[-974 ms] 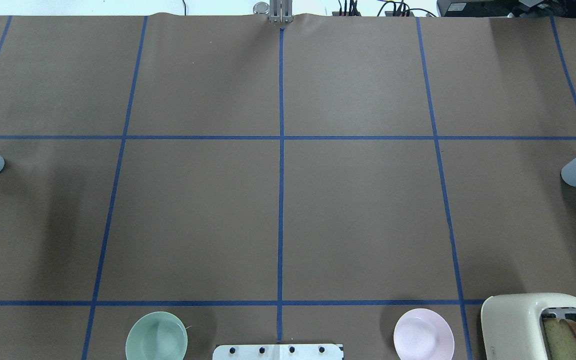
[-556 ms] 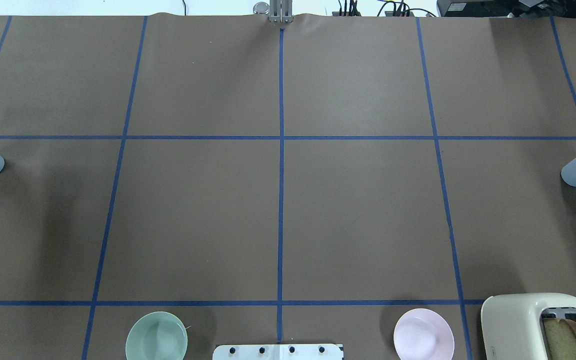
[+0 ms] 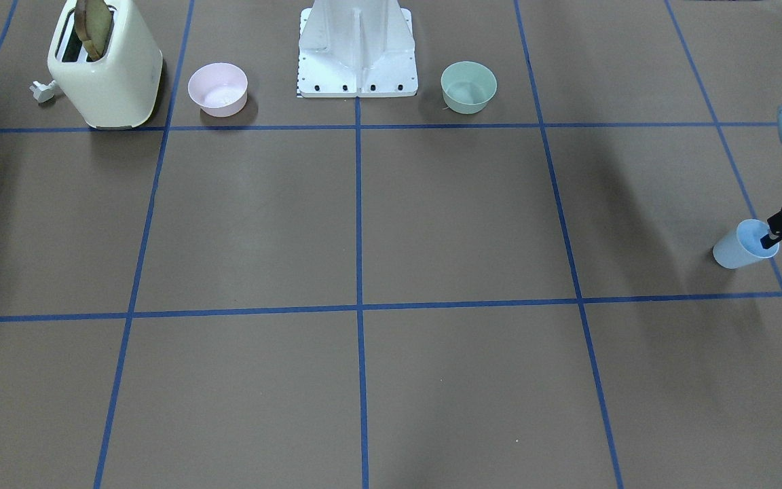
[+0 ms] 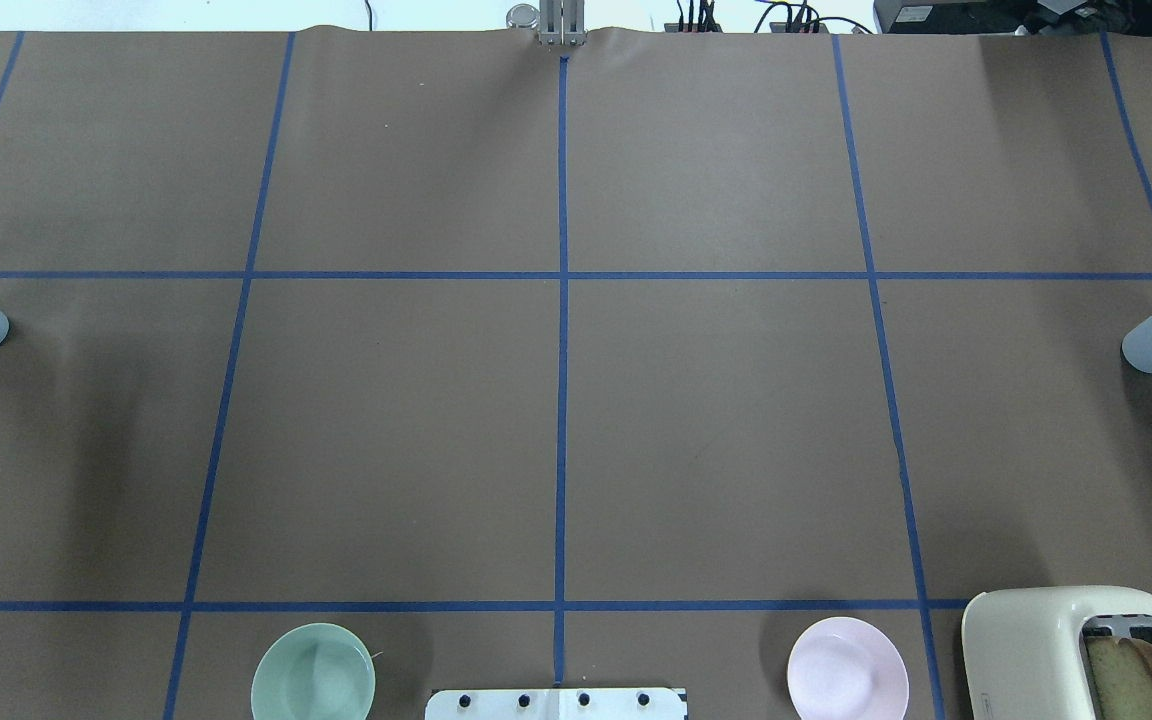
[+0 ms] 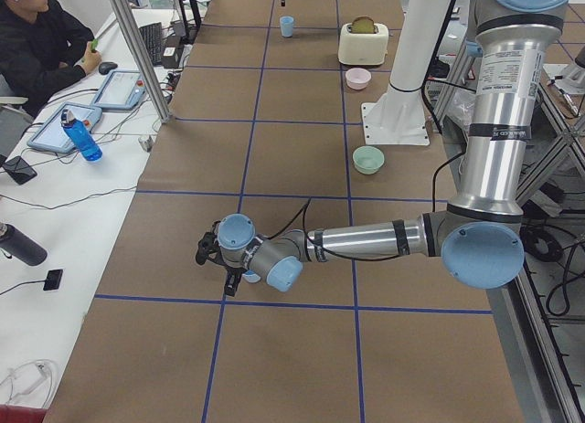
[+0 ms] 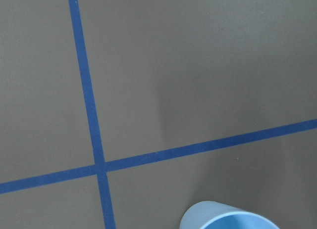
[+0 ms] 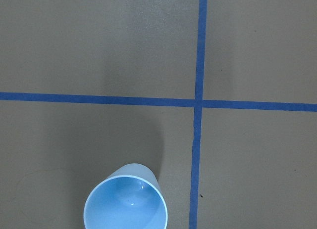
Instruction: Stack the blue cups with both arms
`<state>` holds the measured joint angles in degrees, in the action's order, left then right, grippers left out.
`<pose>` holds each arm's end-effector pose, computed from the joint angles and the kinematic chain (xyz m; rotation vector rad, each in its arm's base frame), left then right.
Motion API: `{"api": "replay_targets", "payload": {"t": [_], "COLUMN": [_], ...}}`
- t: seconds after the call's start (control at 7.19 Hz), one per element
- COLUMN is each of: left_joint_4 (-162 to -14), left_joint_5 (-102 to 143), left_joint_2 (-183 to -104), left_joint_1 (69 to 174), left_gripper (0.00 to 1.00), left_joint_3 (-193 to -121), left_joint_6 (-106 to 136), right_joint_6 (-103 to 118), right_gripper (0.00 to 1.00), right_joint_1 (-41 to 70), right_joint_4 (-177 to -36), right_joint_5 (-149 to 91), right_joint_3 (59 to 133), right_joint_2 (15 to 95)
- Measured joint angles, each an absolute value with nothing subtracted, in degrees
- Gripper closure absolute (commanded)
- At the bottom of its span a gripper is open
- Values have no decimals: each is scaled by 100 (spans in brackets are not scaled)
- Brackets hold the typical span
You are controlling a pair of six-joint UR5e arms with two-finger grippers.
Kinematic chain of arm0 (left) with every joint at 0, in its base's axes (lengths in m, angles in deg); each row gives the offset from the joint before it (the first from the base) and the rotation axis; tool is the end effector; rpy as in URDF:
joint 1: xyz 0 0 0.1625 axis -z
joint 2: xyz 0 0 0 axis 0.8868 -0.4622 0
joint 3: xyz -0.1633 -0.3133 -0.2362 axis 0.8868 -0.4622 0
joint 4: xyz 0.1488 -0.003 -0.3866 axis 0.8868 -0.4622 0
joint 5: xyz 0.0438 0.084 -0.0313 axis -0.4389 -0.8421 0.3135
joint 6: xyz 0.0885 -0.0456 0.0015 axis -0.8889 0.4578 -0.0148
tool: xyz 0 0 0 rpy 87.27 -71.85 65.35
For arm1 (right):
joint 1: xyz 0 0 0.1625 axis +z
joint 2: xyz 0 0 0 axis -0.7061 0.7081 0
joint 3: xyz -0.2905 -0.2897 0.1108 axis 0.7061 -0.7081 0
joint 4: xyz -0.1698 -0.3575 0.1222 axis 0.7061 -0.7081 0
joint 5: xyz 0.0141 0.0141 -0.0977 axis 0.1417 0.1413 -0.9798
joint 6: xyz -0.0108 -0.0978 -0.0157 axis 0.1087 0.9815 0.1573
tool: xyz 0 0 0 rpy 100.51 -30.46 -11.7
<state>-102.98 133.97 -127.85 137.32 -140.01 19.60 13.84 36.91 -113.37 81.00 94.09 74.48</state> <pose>0.0791 -0.5335 0.6800 0.2318 0.8735 0.1288 -0.0067 -0.5080 0.6364 0.0109 -0.7571 -0.0229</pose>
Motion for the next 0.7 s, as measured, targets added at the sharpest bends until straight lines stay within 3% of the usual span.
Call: {"api": "replay_targets", "payload": {"t": [0.28,0.7], "left_joint_4": [-10309,-10309], "left_joint_5": [13295,13240], "left_joint_2": [-12775,-12774], "left_joint_1": [13608,13548], "left_gripper": [13,73], "left_joint_3": [-14000,-14009], "left_joint_6": [1963,1966], "right_joint_6": [1354,1350], "right_gripper": [0,0], "right_joint_1": [3691,3691], "right_joint_4": [-11336,-11336], "right_joint_5": [8100,8100], "right_joint_3": [9414,9417], "right_joint_2": [7442,7436]}}
